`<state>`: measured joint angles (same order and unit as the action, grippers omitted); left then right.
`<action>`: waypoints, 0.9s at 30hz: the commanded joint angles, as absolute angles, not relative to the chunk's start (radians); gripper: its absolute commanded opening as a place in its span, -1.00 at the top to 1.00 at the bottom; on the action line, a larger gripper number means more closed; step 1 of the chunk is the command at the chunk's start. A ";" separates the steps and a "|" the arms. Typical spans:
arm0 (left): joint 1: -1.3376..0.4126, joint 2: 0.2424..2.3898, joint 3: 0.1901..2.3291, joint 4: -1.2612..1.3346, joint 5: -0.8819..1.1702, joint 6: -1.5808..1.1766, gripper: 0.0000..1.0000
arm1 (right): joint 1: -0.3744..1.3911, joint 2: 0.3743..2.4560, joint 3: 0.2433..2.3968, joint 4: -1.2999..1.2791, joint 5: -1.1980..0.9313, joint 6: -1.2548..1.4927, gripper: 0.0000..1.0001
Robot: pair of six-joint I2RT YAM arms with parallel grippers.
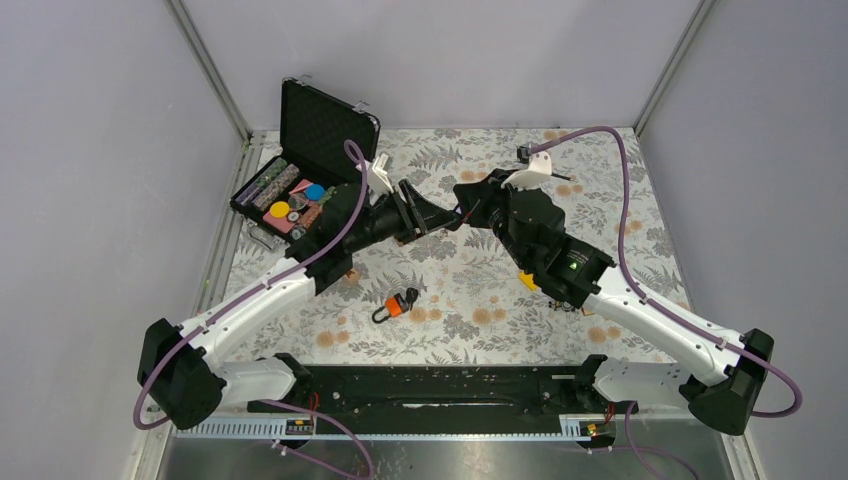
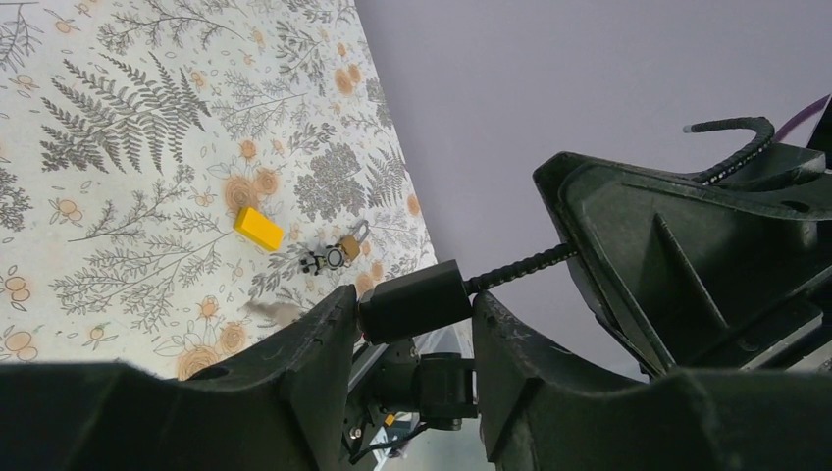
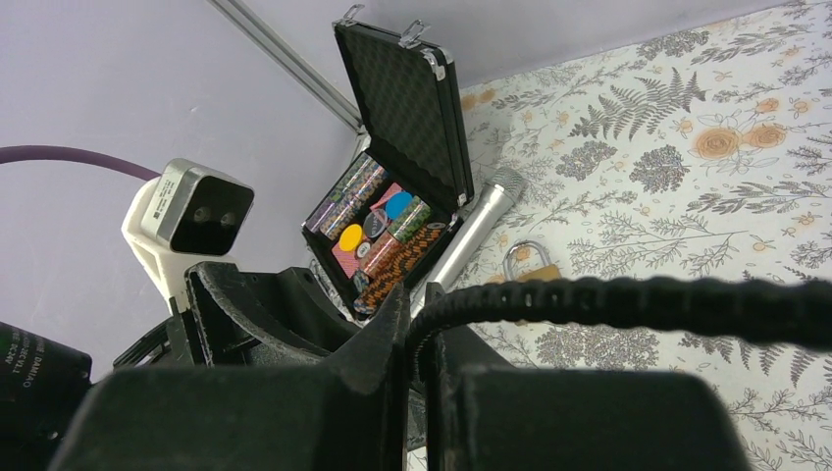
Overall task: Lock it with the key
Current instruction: Lock the lock.
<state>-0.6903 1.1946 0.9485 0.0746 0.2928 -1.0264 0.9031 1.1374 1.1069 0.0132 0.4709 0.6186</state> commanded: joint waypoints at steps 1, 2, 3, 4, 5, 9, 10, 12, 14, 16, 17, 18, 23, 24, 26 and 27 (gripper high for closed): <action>-0.673 1.196 0.960 0.156 0.356 -1.077 0.23 | 0.912 1.126 1.117 0.086 0.457 0.606 0.96; -0.670 1.198 0.961 0.157 0.360 -1.080 0.30 | 0.913 1.127 1.115 0.086 0.455 0.607 0.96; -0.668 1.200 0.963 0.157 0.362 -1.083 0.49 | 0.913 1.130 1.115 0.086 0.453 0.609 0.96; -0.666 1.201 0.965 0.156 0.364 -1.084 0.64 | 0.913 1.131 1.115 0.086 0.449 0.610 0.97; -0.664 1.201 0.966 0.156 0.366 -1.084 0.81 | 0.913 1.132 1.115 0.086 0.448 0.612 0.97; -0.661 1.203 0.961 0.158 0.365 -1.086 1.00 | 0.913 1.135 1.117 0.083 0.447 0.614 0.97; -0.660 1.202 0.957 0.159 0.362 -1.087 1.00 | 0.913 1.133 1.119 0.081 0.447 0.614 0.97; -0.658 1.192 0.944 0.162 0.354 -1.091 1.00 | 0.913 1.132 1.120 0.079 0.448 0.614 0.97; -0.657 1.179 0.931 0.166 0.346 -1.098 1.00 | 0.913 1.128 1.120 0.073 0.452 0.621 0.97; -0.652 1.163 0.911 0.181 0.336 -1.112 1.00 | 0.913 1.122 1.118 0.069 0.457 0.631 0.98; -0.650 1.155 0.900 0.190 0.334 -1.120 1.00 | 0.913 1.120 1.118 0.064 0.462 0.642 0.98; -0.648 1.147 0.888 0.199 0.330 -1.129 1.00 | 0.913 1.118 1.118 0.061 0.463 0.650 0.98; -0.640 1.119 0.836 0.249 0.328 -1.170 1.00 | 0.913 1.106 1.118 0.052 0.472 0.687 1.00; -0.638 1.117 0.833 0.246 0.329 -1.170 1.00 | 0.913 1.104 1.117 0.053 0.471 0.694 1.00; -0.637 1.113 0.828 0.243 0.329 -1.168 1.00 | 0.913 1.099 1.116 0.052 0.466 0.700 1.00; -0.636 1.111 0.824 0.243 0.330 -1.167 1.00 | 0.913 1.097 1.117 0.052 0.461 0.703 1.00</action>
